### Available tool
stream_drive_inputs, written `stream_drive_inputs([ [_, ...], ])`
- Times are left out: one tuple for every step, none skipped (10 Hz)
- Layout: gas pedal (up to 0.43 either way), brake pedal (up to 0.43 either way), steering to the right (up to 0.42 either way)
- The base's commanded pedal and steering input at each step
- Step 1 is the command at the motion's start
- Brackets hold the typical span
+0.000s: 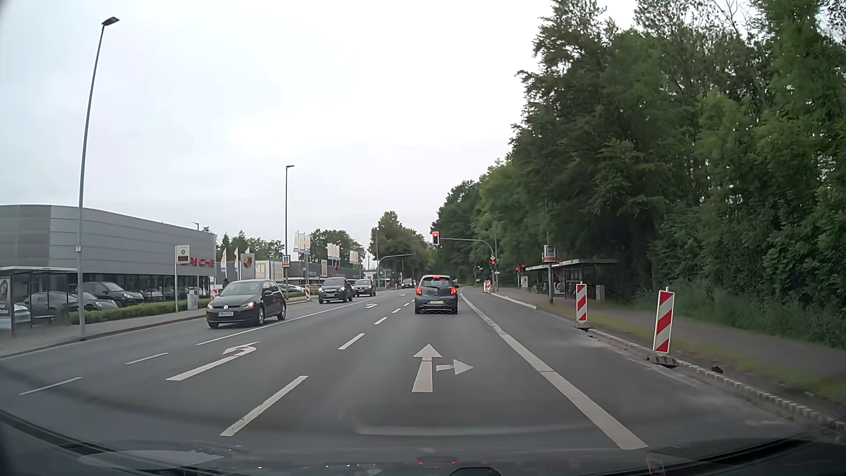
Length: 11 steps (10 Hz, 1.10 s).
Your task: Follow the waypoints while adhering to traffic rules and regulations
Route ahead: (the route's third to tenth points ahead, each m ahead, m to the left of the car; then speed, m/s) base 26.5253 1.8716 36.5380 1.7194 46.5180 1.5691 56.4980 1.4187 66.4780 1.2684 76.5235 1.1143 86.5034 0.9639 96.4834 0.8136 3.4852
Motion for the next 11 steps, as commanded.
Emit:
stream_drive_inputs([
  [0.067,0.0,0.0],
  [0.059,0.0,0.0],
  [0.059,0.0,0.0],
  [0.059,0.0,0.0],
  [0.047,0.0,0.0],
  [0.039,0.0,0.0],
  [0.039,0.0,0.0],
  [0.039,0.0,0.0],
  [0.039,0.0,0.0],
  [0.039,0.0,0.0],
  [0.039,0.0,0.0],
])
